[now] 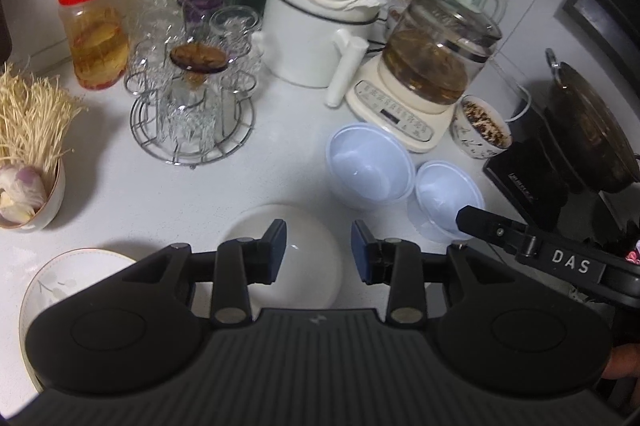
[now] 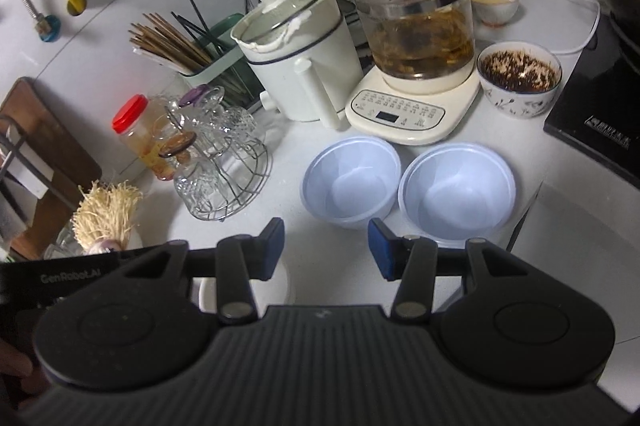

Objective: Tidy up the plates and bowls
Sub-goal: 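Move both grippers to the smaller pale blue plastic bowl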

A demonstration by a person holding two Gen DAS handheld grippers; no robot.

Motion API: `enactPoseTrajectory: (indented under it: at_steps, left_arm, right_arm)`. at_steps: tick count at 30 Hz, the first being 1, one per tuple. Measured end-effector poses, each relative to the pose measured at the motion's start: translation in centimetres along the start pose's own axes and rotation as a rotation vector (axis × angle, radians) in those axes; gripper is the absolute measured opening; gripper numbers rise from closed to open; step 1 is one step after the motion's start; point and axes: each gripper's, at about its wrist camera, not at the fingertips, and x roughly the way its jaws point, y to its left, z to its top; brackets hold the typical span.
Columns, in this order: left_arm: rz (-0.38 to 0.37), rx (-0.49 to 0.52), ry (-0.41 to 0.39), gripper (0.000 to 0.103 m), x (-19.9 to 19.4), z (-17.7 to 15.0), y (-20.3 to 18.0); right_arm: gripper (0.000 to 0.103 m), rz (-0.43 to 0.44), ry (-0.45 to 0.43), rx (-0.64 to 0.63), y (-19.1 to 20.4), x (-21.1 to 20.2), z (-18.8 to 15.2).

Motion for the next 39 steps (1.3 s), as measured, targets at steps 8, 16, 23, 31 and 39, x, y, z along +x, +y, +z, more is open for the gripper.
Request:
enactPoseTrajectory:
  at_steps: [8,16,23,31,39]
  left_arm:
    - [0.050,-0.084,0.037,0.043,3.9,1.7,0.9]
    - [0.055,-0.106,0.076,0.045,7.7,4.0,1.6]
    - [0.004,-0.142,0.139,0.045,11.6,5.4,1.4]
    - [-0.070,-0.100,0.200,0.045,15.5,6.7,0.1]
    - [-0.104,-0.139,0.211,0.045,18.4,7.6,0.0]
  right_arm:
    - [0.050,0.038,0.063,0.101,-1.5,3.4,0.5]
    - [0.050,0.073,0.131,0.209,-3.4,7.6,1.0]
    - [0.050,0.060,0.170,0.281,-5.3,10.4,1.2]
    - [0.049,0.083,0.208,0.356,-6.4,12.7,1.1]
    - [0.044,0.071,0.210,0.382,-7.4,14.3,1.5]
